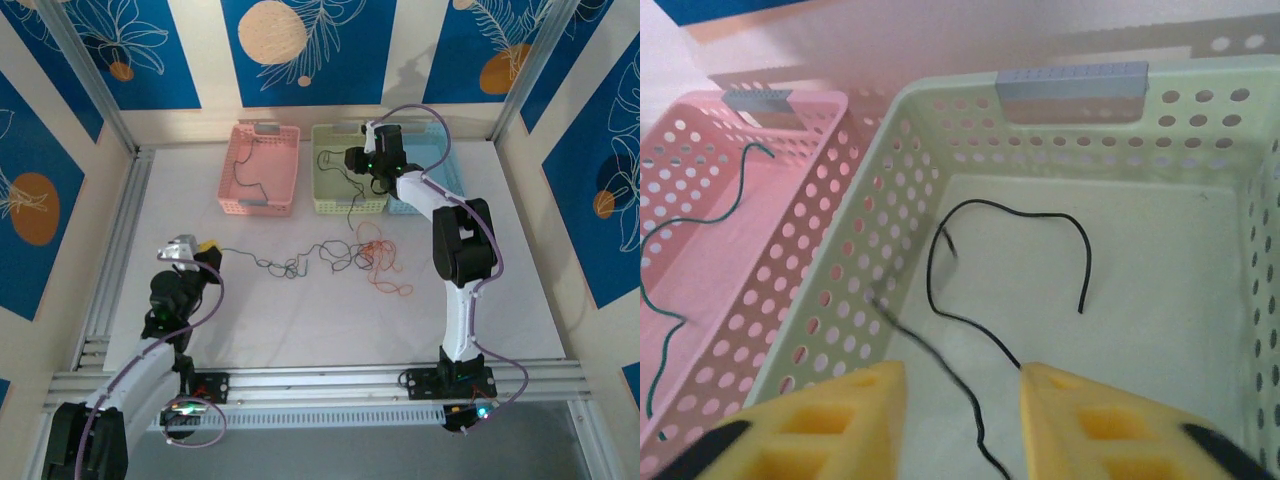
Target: Untangle the cables
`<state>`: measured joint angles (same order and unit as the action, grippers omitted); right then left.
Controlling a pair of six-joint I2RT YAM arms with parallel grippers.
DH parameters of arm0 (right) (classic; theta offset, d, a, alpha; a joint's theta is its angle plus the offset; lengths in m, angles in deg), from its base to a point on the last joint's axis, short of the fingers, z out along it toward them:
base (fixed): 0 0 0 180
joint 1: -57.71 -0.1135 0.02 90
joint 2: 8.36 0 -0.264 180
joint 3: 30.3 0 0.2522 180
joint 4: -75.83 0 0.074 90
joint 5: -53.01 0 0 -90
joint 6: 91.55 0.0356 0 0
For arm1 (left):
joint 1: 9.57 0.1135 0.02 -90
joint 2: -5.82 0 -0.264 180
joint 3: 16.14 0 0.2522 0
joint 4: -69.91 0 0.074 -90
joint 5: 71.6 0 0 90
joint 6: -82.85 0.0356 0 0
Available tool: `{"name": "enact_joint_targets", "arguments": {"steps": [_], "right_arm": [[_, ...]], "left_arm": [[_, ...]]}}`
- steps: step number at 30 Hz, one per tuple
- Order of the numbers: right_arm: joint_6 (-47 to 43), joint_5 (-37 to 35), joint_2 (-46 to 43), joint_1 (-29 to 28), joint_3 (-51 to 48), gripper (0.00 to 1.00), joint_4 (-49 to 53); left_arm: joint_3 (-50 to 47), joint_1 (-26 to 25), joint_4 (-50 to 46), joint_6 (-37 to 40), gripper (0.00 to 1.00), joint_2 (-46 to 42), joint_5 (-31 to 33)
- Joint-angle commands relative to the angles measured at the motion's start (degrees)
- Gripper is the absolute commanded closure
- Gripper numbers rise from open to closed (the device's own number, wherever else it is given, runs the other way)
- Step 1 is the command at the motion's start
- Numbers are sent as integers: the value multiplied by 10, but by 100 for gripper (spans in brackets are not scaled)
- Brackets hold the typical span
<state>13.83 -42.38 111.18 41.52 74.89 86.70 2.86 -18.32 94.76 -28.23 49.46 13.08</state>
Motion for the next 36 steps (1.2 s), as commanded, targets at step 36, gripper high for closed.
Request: {"name": "enact_joint_targets", "arguments": {"steps": [36], "right_arm": [[-414, 366, -72, -220, -193, 60, 107]], "left_arm": [[0, 4, 62, -12, 100, 22, -66]]}}
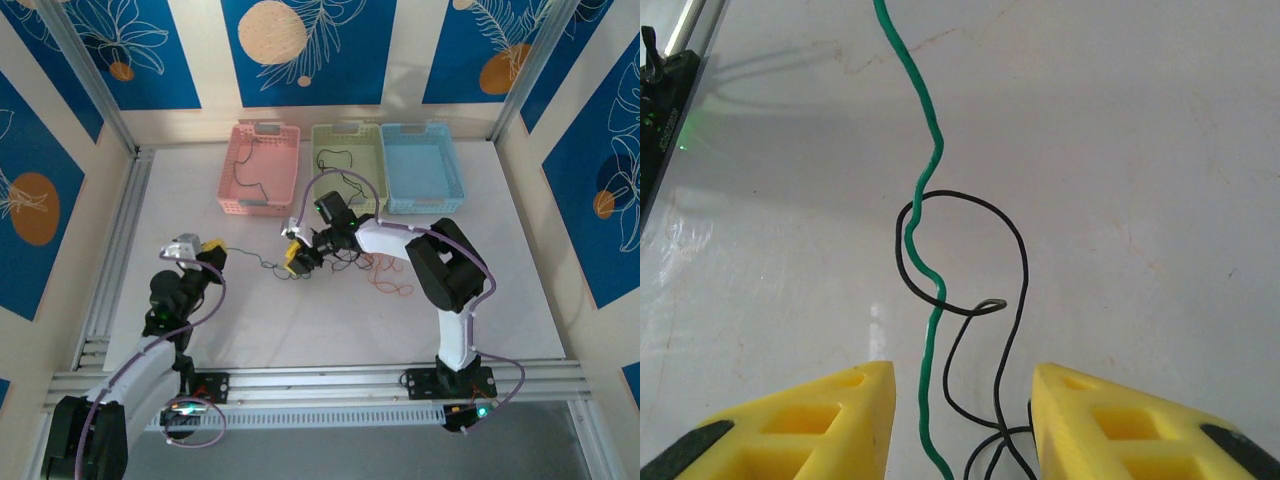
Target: Untangle the cables
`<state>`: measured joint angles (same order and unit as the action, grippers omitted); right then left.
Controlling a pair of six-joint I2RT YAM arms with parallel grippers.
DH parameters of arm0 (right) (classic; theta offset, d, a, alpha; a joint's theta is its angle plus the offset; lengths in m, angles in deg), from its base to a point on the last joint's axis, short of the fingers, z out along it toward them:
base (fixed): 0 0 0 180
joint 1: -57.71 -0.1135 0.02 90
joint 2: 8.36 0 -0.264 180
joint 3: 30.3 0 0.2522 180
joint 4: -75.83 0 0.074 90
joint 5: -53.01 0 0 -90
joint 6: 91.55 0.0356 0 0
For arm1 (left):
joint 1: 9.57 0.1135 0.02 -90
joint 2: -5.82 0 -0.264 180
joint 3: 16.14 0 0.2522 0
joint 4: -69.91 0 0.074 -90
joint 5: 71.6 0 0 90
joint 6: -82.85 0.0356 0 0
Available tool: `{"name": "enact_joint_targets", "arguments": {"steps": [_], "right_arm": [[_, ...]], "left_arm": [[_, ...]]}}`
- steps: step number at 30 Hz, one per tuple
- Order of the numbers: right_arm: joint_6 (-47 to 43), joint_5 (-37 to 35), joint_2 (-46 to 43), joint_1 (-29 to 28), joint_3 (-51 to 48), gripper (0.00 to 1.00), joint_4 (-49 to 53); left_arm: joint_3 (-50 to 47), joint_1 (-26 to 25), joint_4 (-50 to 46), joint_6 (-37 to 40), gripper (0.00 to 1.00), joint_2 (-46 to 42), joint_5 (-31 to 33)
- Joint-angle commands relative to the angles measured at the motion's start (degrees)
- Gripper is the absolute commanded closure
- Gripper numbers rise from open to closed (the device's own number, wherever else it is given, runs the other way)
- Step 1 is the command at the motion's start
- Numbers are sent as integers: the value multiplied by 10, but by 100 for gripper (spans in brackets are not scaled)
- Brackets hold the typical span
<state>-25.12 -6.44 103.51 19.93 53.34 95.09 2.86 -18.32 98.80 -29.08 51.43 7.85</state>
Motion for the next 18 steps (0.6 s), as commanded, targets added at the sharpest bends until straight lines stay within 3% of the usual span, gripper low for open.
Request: {"name": "enact_joint_targets", "arguments": {"steps": [1, 9, 18], "right_arm": [[-31, 6, 5, -5, 23, 61, 25], [-47, 11, 2, -23, 19, 61, -13], [-80, 9, 34, -44, 66, 63, 12]], "left_arm": [[1, 3, 22, -3, 100, 2, -15], [1, 3, 30, -4, 100, 6, -24], [1, 3, 45, -7, 100, 18, -39]]}}
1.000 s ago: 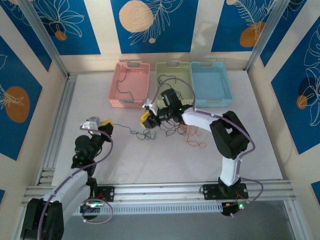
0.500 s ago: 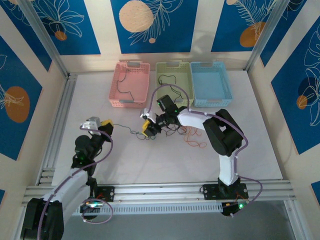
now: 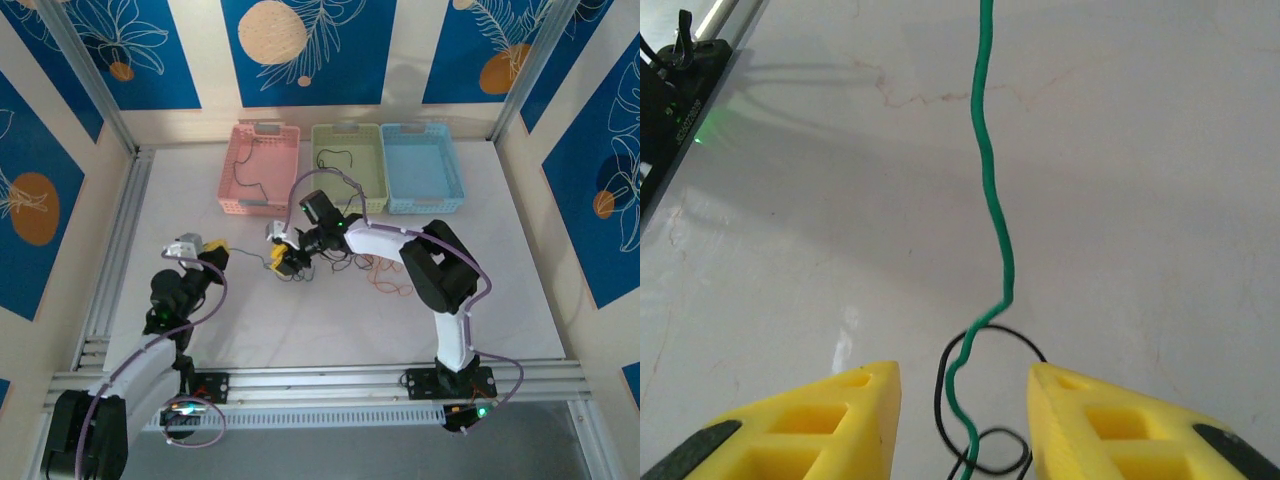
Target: Untangle the cables
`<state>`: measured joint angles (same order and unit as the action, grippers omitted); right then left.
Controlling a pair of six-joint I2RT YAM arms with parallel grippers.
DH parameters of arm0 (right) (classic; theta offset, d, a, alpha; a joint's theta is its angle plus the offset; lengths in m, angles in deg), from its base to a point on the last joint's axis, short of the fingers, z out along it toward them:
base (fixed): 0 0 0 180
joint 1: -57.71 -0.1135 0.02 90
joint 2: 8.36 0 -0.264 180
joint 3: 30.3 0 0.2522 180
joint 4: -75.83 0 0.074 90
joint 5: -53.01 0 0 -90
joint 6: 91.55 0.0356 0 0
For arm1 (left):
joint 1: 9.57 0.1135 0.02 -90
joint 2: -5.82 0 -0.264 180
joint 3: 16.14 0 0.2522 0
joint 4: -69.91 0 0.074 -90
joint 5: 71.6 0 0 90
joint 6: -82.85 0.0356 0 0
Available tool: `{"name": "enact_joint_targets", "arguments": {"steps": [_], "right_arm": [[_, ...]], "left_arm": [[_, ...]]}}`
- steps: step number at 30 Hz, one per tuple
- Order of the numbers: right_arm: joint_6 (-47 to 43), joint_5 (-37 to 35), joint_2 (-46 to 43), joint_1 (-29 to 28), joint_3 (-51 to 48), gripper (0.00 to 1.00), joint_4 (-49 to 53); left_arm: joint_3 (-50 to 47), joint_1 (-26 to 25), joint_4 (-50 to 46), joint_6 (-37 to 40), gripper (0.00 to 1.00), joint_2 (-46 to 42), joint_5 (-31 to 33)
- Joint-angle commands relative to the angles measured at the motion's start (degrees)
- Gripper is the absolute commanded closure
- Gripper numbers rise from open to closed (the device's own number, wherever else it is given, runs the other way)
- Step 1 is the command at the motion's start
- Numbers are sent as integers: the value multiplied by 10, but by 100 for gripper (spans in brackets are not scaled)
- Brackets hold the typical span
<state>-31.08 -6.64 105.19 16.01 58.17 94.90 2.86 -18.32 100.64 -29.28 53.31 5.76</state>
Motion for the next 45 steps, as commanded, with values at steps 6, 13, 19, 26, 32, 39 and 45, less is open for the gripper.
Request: {"name": "enact_joint_targets", "arguments": {"steps": [6, 13, 19, 26, 32, 39, 45], "right_arm": [[-32, 19, 32, -7, 32, 70, 49], [-39, 16, 38, -8, 40, 68, 67], [-39, 17, 40, -7, 43, 87, 68], [-33, 33, 38, -1, 42, 98, 65], [-3, 60, 21, 15, 26, 96, 32], [9, 71, 10, 24, 14, 86, 18], [4, 71, 12, 22, 17, 96, 24]], "left_arm": [[1, 4, 26, -5, 100, -2, -17], [1, 4, 24, -5, 100, -3, -16], [1, 3, 24, -5, 100, -3, -15], [1, 4, 24, -5, 100, -2, -15], [1, 4, 24, -5, 100, -3, -15], [1, 3, 24, -5, 100, -2, -14], [1, 4, 23, -5, 100, -3, -13]]}}
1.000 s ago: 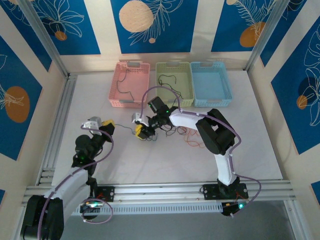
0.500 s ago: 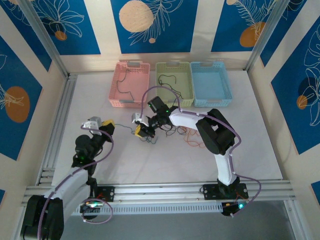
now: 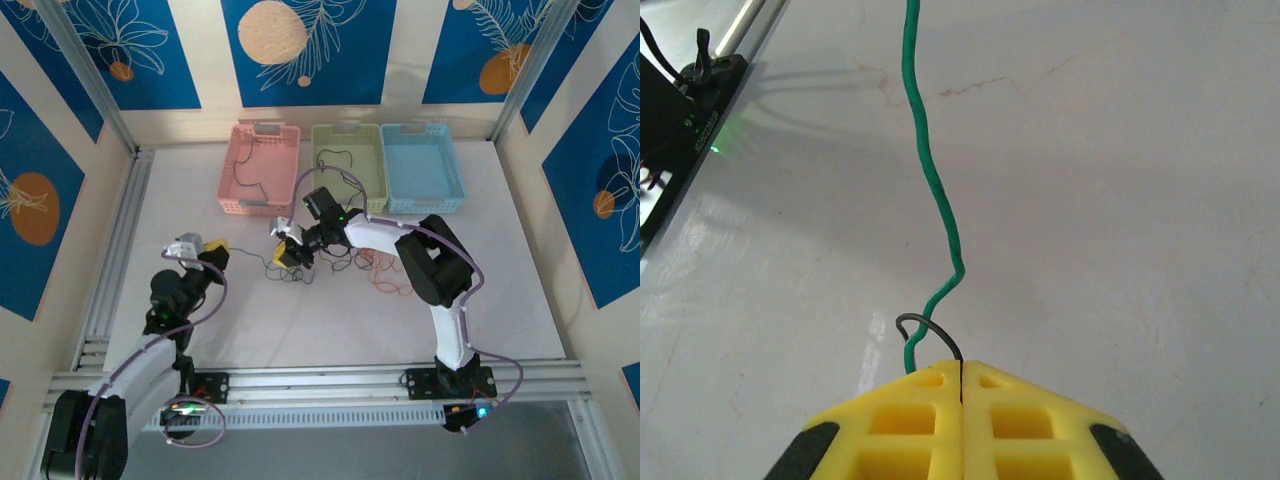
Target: Untangle the cables
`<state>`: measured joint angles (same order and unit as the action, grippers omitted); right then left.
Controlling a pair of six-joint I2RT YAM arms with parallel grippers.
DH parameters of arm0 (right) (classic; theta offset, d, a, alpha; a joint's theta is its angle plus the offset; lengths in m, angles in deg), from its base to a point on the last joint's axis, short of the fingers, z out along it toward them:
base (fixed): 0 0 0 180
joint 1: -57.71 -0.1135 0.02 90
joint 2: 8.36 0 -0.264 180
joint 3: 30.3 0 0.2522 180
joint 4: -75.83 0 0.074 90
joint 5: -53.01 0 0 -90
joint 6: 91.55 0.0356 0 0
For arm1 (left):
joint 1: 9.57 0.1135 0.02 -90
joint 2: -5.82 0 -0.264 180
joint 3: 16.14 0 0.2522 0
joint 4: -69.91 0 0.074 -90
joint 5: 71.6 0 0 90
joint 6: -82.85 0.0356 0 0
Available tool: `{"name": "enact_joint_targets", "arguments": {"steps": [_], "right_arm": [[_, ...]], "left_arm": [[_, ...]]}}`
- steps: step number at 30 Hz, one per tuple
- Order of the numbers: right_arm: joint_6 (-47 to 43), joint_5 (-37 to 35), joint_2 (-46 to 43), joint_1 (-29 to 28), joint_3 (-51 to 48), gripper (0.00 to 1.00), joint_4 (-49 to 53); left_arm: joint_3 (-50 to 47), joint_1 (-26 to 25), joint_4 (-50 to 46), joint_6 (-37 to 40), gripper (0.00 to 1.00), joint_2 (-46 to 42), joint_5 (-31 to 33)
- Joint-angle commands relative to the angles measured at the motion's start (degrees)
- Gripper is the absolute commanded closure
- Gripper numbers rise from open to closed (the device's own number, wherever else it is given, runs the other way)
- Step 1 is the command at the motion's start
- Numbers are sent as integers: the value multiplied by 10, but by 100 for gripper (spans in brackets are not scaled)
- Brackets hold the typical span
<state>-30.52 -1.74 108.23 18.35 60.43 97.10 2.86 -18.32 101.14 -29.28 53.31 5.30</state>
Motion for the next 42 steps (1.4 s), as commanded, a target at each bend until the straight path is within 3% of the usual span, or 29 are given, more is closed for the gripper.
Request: {"name": "enact_joint_targets", "arguments": {"steps": [1, 8, 15, 19, 23, 26, 29, 34, 42], "right_arm": [[-1, 21, -17, 0, -5, 99, 1], [14, -24, -33, 3, -34, 100, -56], [181, -136, -114, 86, -174, 100, -358], [307, -241, -157, 165, -266, 100, -511], [402, -401, -194, 234, -341, 100, -595], [466, -491, -224, 282, -389, 100, -620], [528, -532, -242, 327, -415, 100, -604], [597, -547, -241, 371, -428, 100, -585], [606, -550, -248, 376, -430, 100, -570]], "left_arm": [[1, 3, 17, -5, 100, -4, -8], [1, 3, 15, -5, 100, -5, -5], [2, 4, 4, -5, 100, -9, 4], [2, 4, -3, -5, 100, -11, 11], [3, 3, -23, -2, 100, -26, 31], [-1, 3, -46, -1, 100, -51, 57], [-6, 4, -72, 0, 100, -82, 88], [-14, 3, -108, 2, 100, -130, 129], [-20, 3, -128, 2, 100, -163, 152]]}}
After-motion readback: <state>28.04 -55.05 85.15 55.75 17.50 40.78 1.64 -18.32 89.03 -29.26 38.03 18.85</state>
